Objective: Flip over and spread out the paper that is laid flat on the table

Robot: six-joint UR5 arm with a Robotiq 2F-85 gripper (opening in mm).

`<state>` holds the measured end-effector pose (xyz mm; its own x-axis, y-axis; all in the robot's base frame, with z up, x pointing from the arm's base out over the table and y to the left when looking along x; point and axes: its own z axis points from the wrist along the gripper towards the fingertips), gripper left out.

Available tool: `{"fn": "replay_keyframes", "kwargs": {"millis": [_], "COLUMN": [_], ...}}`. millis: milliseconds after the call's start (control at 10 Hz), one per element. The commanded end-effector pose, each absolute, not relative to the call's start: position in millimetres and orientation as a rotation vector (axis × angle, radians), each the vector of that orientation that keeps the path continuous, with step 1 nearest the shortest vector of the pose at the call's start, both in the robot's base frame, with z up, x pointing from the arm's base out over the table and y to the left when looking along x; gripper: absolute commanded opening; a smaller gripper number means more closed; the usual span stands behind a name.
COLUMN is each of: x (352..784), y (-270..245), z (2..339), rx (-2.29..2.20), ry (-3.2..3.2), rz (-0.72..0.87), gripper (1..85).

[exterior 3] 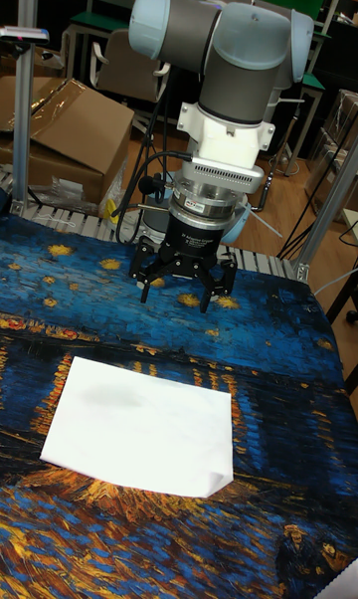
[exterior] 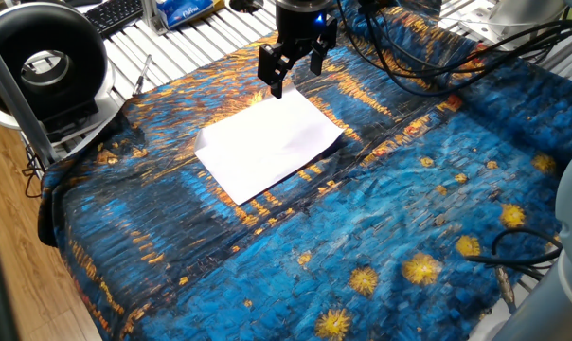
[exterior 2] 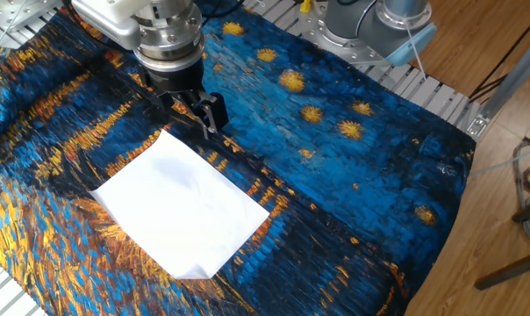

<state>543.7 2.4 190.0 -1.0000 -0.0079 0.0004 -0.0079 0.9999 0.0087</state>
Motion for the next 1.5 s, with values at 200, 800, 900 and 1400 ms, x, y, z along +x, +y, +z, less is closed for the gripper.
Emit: {"fn": "replay_keyframes", "kwargs": {"millis": [200,800,900,1400], "x": [585,582,580,580], "y": [22,22,27,74], "z": [194,193,192,174], "rx": [-0.246,-0.234,-0.245,-0.236], "ry": [-3.284,-3.273,-3.275,-3.268], "rz": [-0.142,-0.136,-0.168,-0.255], "gripper": [1.0,1.0,1.0,1.0]}}
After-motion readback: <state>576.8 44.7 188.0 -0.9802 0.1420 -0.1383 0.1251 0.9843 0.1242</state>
